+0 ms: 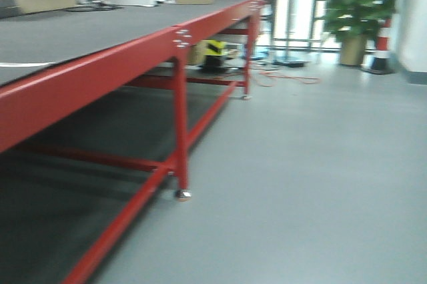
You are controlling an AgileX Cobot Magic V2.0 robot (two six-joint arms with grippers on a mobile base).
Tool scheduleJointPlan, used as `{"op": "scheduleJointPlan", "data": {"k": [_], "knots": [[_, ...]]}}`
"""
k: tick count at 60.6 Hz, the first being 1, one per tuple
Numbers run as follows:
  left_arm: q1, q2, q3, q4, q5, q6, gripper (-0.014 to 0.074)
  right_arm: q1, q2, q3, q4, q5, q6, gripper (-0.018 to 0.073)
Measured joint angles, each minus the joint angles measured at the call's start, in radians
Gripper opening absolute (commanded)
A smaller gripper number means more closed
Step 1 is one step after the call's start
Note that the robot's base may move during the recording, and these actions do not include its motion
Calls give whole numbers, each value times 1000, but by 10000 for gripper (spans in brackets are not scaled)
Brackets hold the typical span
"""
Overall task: Place cylindrical capacitor in blue bin on shelf
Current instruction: 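Drive the base away from the table toward the blue-bin shelf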
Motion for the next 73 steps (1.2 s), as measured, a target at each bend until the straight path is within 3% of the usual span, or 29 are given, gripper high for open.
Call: {"op": "scheduleJointPlan", "data": {"k": [73], "knots": [[0, -8, 0, 0, 0, 0, -111, 0, -5, 0, 0, 0, 0, -36]]}}
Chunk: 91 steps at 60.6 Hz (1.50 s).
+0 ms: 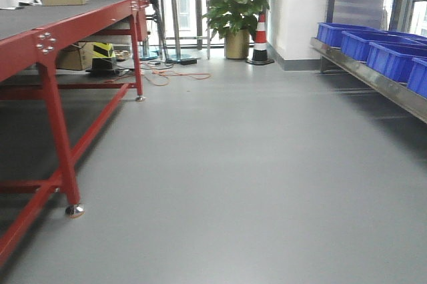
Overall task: Place cylindrical capacitor in blue bin on shelf
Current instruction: 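Drive the base away from the table toward the blue-bin shelf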
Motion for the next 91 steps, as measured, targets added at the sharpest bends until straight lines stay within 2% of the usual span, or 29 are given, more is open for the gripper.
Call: {"op": "scheduleJointPlan", "data": {"k": [91], "knots": [[0, -2, 0, 0, 0, 0, -111, 0, 0, 0, 0, 0, 0, -36]]}}
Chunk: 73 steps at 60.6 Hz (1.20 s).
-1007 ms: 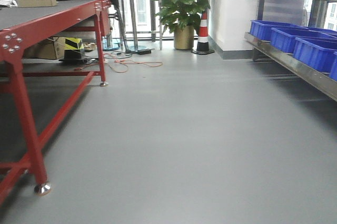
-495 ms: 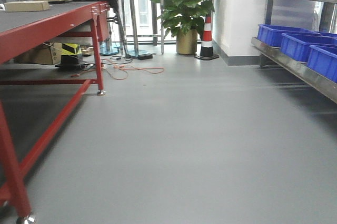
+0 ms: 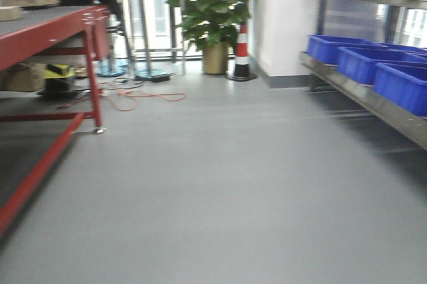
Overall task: Place cylindrical capacitor in blue bin on shelf
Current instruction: 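Drive the base away from the table toward the blue-bin shelf, then drive up to the shelf and align with the blue bins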
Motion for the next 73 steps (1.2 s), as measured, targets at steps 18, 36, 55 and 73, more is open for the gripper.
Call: {"op": "scheduleJointPlan", "data": {"k": [18, 36, 55, 73], "knots": [[0, 0, 0, 0, 0, 0, -111, 0, 0, 0, 0, 0, 0, -36], [0, 0, 0, 0, 0, 0, -111, 0, 0, 0, 0, 0, 0, -36], [0, 0, 0, 0, 0, 0, -111, 0, 0, 0, 0, 0, 0, -36], [0, 0, 0, 0, 0, 0, -111, 0, 0, 0, 0, 0, 0, -36]]}}
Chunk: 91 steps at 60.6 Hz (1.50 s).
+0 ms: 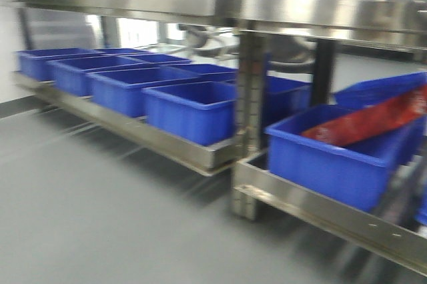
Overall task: Place cylindrical capacitor in blue bin on shelf
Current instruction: 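Drive up to the shelf and align with the blue bins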
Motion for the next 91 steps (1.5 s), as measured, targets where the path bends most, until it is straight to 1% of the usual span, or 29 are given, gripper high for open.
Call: {"op": "scheduleJointPlan", "data": {"k": [91], "knots": [[0, 0, 0, 0, 0, 0, -111, 0, 0, 0, 0, 0, 0, -36]]}}
